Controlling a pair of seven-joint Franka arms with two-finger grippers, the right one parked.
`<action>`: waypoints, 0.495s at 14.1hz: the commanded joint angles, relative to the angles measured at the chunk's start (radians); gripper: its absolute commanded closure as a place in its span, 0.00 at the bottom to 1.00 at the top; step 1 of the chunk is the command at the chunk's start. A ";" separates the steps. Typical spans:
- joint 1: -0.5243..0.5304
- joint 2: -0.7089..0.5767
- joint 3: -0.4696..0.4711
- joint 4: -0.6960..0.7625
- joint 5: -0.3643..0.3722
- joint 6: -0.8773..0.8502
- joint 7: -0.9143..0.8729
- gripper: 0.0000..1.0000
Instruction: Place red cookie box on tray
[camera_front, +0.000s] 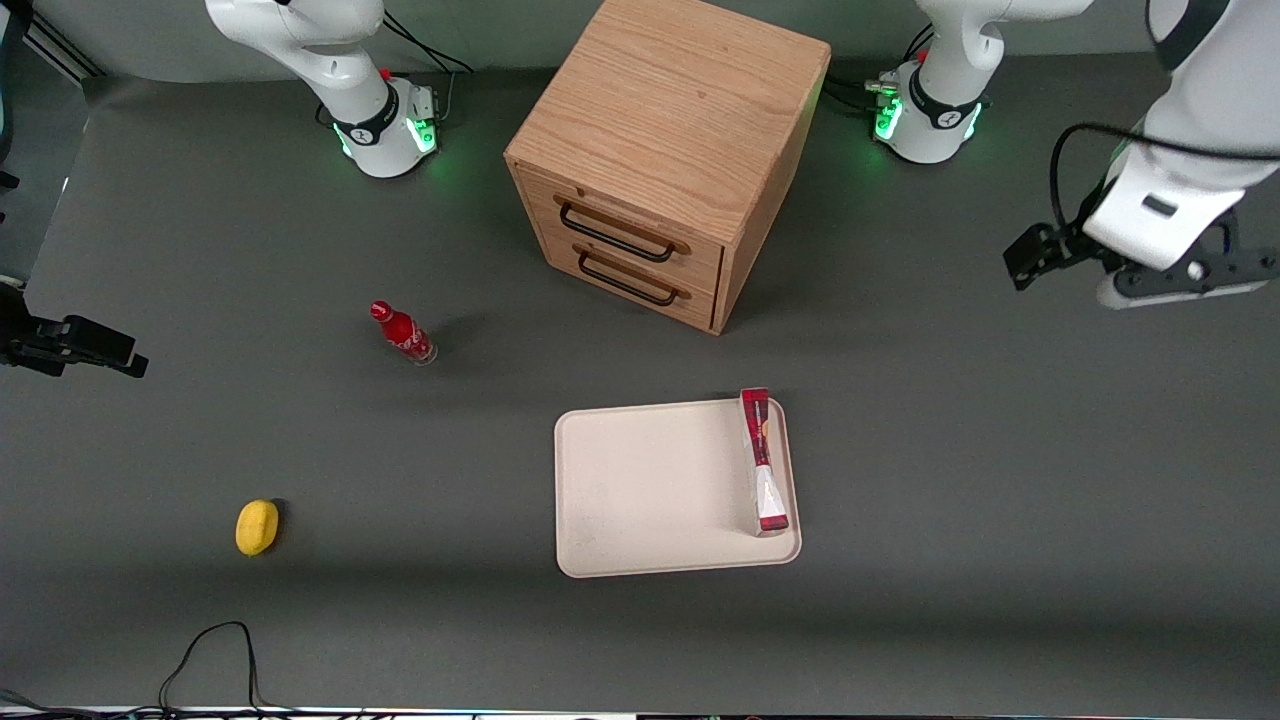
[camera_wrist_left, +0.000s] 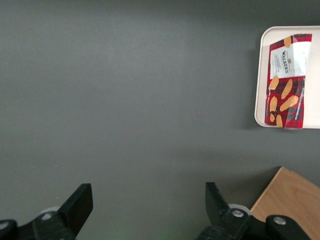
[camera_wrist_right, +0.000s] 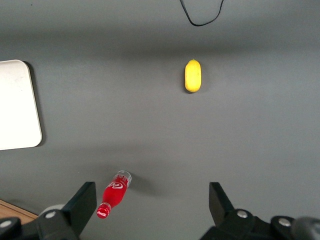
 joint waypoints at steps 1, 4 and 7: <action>0.024 -0.072 -0.007 -0.064 -0.022 -0.014 0.088 0.00; 0.023 -0.060 -0.001 -0.044 -0.035 -0.025 0.093 0.00; 0.024 -0.039 0.028 -0.044 -0.061 -0.011 0.119 0.00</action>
